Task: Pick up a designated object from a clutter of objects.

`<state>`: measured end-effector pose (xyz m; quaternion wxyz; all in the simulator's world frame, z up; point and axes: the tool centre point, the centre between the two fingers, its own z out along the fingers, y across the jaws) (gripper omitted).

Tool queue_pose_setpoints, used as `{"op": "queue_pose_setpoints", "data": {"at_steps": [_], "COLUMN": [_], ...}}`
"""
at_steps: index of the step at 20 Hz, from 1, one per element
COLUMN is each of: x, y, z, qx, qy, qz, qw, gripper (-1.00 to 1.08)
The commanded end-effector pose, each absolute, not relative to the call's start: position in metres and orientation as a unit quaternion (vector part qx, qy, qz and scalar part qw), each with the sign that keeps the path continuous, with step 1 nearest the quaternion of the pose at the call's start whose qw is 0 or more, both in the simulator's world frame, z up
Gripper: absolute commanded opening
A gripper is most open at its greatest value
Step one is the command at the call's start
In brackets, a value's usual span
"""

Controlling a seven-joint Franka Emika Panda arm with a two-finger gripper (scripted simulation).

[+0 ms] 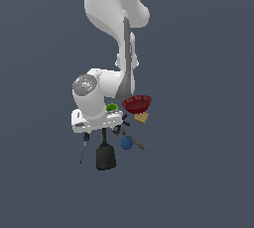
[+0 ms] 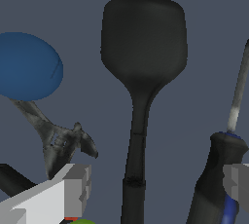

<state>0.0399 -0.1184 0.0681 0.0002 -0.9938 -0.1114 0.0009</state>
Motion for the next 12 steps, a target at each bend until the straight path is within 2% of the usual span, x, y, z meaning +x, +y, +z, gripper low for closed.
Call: {"op": "queue_pose_setpoints", "data": {"at_steps": [1, 12], "x": [0.04, 0.039], "y": [-0.118, -0.118], "z": [0.067, 0.024], "qx": [-0.994, -0.994], "qy": [-0.112, -0.113], "qz": [0.001, 0.0], "qw": [0.0, 0.0], "gripper": [1.0, 1.0]}}
